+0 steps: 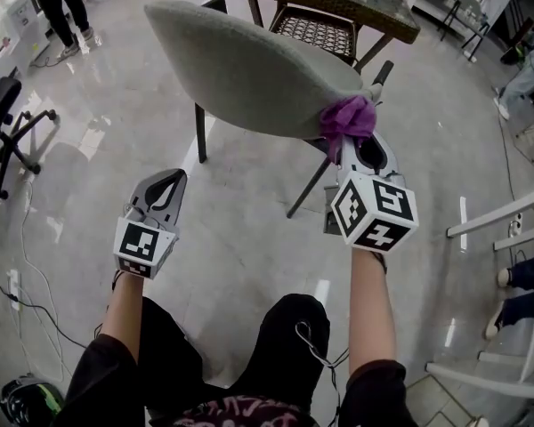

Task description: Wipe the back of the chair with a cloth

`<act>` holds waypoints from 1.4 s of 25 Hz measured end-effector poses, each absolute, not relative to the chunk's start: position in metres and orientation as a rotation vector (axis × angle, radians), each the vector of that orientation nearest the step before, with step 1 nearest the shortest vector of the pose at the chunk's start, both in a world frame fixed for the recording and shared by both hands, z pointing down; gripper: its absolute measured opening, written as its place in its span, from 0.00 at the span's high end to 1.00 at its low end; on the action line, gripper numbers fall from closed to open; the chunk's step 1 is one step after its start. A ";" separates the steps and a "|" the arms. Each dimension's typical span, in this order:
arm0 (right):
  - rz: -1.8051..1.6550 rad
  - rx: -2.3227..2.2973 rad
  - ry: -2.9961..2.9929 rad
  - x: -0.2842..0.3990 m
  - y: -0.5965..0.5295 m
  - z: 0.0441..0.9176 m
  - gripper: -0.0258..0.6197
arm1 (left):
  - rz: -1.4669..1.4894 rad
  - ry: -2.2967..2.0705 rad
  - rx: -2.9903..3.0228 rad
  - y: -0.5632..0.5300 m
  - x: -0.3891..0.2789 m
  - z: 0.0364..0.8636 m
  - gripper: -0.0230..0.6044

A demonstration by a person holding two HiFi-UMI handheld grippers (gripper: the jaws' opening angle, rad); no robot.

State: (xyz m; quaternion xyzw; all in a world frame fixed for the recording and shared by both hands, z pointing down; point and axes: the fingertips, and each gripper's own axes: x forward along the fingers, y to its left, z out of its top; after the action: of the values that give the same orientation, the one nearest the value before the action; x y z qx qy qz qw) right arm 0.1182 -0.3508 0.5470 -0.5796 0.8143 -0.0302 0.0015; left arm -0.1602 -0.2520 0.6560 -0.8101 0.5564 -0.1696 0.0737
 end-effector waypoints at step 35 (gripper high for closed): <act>-0.023 -1.585 2.815 -0.006 -0.332 0.604 0.82 | -0.529 1.879 -2.354 -0.222 -0.216 0.659 0.95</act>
State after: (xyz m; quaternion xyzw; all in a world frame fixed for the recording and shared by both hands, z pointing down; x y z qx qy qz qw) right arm -0.0056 -0.3315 0.6040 -0.4901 0.8705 -0.0071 -0.0444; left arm -0.2160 -0.2216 0.6589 -0.7691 0.6139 -0.1727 0.0415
